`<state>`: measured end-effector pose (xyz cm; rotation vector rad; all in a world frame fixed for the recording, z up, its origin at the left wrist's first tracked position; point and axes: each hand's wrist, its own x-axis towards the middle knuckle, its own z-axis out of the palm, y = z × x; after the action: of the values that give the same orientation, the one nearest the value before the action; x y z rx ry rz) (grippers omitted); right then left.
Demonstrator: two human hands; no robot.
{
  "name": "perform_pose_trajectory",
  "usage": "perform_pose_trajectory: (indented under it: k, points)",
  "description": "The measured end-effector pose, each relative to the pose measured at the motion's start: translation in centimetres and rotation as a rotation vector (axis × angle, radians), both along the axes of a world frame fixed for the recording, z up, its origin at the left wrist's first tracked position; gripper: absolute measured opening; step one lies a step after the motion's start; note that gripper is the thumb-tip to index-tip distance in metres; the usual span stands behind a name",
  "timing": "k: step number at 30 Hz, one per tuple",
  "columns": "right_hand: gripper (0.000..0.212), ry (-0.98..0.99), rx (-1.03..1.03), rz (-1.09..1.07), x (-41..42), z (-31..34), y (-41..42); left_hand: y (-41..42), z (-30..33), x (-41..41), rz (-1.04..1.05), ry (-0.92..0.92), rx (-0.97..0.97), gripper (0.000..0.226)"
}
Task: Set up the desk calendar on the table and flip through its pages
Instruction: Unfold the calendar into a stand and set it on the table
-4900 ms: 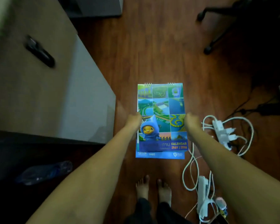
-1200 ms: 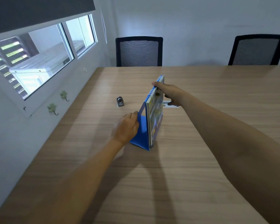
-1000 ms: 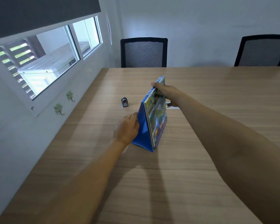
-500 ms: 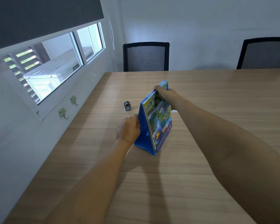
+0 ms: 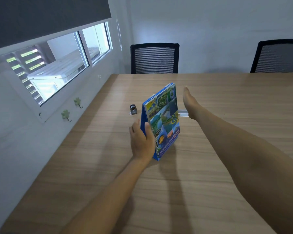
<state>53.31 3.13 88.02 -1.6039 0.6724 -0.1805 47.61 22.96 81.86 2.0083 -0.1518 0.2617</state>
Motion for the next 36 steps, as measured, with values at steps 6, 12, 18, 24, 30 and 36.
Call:
perform_pose_trajectory:
  k: [6, 12, 18, 24, 30, 36]
  points:
    - [0.071, -0.014, 0.0, 0.104, 0.3, -0.8, -1.5, -3.8, -0.4, -2.9, -0.125, 0.276, -0.162, 0.072]
    - [0.07, -0.014, 0.062, 0.198, 1.0, -0.9, -1.3, -4.8, -0.8, -2.5, -0.149, 0.337, -0.21, 0.073]
    - [0.067, -0.027, 0.086, 0.147, -0.8, -1.3, -1.5, -3.9, -1.1, -0.6, -0.188, 0.319, -0.17, 0.067]
    - [0.048, -0.078, 0.149, -0.005, -3.7, -2.6, -1.3, -2.7, -1.4, 4.3, -0.325, 0.333, -0.135, 0.071]
    - [0.054, -0.133, 0.211, -0.12, -5.6, -4.5, 0.1, -3.4, -0.9, 8.5, -0.414, 0.435, -0.219, 0.06]
    - [0.032, -0.165, 0.201, -0.13, -6.6, -6.0, 0.0, -2.9, -1.9, 9.1, -0.429, 0.402, -0.233, 0.052]
